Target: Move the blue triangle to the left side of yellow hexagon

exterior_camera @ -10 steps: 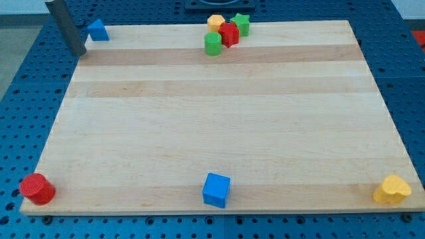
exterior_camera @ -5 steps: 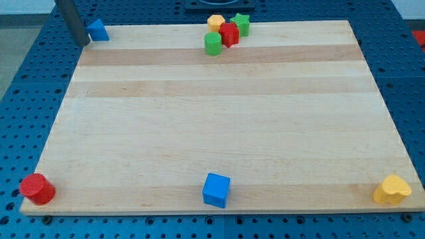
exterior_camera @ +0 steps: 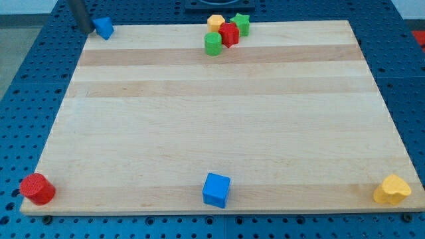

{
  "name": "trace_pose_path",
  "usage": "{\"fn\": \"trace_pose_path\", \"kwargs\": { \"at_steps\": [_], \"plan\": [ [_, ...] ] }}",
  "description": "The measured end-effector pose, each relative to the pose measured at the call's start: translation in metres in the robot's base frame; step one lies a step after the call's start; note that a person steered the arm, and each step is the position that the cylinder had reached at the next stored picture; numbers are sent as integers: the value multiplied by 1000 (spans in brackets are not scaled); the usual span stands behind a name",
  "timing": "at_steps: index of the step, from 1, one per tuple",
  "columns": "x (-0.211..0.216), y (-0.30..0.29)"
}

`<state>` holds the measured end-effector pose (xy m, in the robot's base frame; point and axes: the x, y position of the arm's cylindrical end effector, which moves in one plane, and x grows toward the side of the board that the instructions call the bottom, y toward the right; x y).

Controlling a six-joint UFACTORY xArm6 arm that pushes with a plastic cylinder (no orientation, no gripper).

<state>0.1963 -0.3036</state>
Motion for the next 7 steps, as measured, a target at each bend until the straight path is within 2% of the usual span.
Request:
{"fn": "trace_pose_path", "kwargs": {
  "at_steps": [1, 4, 6, 7],
  "plan": [
    [-2, 20],
    [5, 148],
    [-5, 117],
    [6, 85]
  ]
}}
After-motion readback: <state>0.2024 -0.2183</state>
